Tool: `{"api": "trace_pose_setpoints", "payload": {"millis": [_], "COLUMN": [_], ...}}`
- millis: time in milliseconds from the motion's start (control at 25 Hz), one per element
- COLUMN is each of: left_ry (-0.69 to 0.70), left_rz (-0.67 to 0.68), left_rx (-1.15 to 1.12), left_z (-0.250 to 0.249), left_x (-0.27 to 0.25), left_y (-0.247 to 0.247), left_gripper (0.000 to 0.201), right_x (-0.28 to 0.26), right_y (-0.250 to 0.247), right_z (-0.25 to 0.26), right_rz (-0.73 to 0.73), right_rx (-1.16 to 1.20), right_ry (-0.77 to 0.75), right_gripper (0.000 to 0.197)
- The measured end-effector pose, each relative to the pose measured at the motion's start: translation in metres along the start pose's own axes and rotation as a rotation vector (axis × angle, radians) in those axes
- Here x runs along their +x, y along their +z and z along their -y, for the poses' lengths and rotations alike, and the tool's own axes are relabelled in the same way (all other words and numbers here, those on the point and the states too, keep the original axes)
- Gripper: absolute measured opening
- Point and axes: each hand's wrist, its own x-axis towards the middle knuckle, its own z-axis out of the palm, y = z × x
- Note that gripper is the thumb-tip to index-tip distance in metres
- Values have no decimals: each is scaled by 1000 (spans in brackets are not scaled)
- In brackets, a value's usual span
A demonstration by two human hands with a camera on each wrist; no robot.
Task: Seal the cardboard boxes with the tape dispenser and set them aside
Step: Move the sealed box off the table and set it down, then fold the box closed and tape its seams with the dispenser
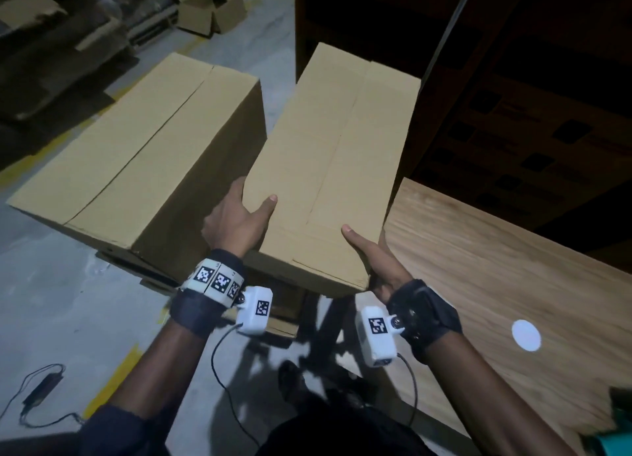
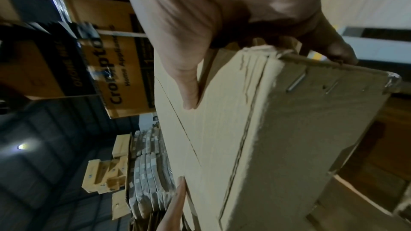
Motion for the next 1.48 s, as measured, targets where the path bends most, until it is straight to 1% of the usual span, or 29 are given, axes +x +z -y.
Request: {"api": "trace_pose_setpoints", "payload": {"millis": [120, 160, 240, 320, 440, 560, 640, 720, 800, 880, 920, 1040, 1160, 1280, 1400, 1480], "left_ry": [71, 106, 193, 253, 278, 280, 257, 251, 235, 178, 133, 34, -31, -45, -30, -32], "left_rz": [84, 111, 167, 235, 340, 450, 491, 503, 496, 476, 455, 425, 404, 493, 545, 556], "left_rx": [-63, -72, -97, -172, -216, -204, -201, -198, -209, -281, -345, -426, -471, -451, -480, -487], "left_z": [-24, -33, -47, -64, -88, -114, -131, -151, -170, -193, -194, -212, -215, -216, -220, -229], "left_x": [-29, -38, -58, -80, -118, -161, -194, -228, -250, -270, -267, -289, -297, -292, -267, -251], "left_y": [26, 38, 63, 93, 149, 208, 243, 274, 301, 329, 327, 349, 362, 360, 345, 342], "left_gripper": [59, 58, 57, 55, 55, 57, 57, 63, 68, 70, 69, 67, 77, 88, 93, 85], "right_x": [-41, -56, -85, -114, -153, -185, -199, -213, -220, -229, -221, -222, -221, -234, -259, -268], "right_y": [-54, -74, -112, -151, -213, -277, -324, -370, -407, -447, -447, -481, -498, -504, -499, -493], "right_z": [7, 7, 2, -5, -19, -30, -39, -46, -50, -52, -47, -39, -33, -29, -41, -53], "right_rz": [-43, -62, -120, -171, -228, -304, -337, -376, -390, -389, -370, -350, -333, -361, -416, -390], "right_rx": [-42, -52, -72, -63, -20, -10, -13, -10, -2, -15, -39, -63, -132, -186, -263, -229], "right_ry": [-34, -30, 4, 29, 54, 35, -10, -54, -93, -111, -127, -141, -115, -84, -72, -74], "right_gripper": [86, 83, 84, 81, 79, 67, 77, 86, 86, 87, 87, 83, 86, 91, 84, 83]}}
